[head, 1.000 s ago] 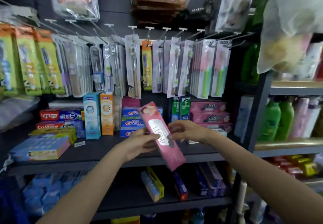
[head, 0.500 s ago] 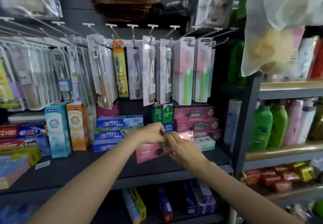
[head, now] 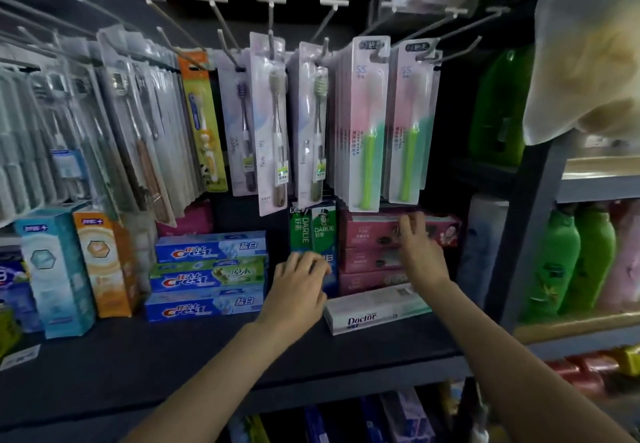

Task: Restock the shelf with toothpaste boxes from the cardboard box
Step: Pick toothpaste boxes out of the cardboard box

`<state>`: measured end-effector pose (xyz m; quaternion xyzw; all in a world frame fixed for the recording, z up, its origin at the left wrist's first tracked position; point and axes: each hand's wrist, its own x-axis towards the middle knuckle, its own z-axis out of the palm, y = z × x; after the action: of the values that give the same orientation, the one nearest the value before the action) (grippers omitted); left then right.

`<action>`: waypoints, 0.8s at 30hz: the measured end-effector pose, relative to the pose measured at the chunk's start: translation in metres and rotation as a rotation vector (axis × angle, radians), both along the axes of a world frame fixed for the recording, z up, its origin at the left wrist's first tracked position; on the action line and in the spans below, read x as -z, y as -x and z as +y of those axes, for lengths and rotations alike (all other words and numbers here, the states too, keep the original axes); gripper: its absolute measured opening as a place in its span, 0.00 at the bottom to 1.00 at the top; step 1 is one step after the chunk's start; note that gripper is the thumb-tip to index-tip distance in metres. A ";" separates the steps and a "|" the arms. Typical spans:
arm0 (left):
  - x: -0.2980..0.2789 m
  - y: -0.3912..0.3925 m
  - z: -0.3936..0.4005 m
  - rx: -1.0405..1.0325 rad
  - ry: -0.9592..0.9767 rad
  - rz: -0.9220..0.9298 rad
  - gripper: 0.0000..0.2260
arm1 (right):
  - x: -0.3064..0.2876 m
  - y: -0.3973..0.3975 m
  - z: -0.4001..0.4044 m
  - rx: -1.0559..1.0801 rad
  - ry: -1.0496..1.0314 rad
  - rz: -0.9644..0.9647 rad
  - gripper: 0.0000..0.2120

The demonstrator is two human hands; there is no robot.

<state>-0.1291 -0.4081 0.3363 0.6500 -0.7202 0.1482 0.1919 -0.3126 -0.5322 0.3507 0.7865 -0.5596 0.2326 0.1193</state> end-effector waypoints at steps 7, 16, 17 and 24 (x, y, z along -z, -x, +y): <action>0.019 -0.012 -0.005 -0.023 -0.036 0.035 0.16 | 0.010 -0.020 -0.009 -0.001 -0.080 -0.035 0.37; 0.054 -0.018 0.037 0.079 0.120 0.257 0.13 | 0.048 -0.062 0.090 -0.664 0.304 -0.272 0.09; 0.064 -0.020 0.052 0.091 0.146 0.268 0.13 | 0.058 -0.067 0.109 -0.772 0.286 -0.259 0.09; 0.195 -0.051 0.192 0.110 -0.021 0.116 0.07 | 0.180 -0.087 0.214 -1.141 -0.052 -0.090 0.09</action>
<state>-0.0778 -0.2164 0.1415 0.6187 -0.7441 0.0918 0.2345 -0.2254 -0.3182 0.1709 0.9560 -0.0563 0.2797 -0.0687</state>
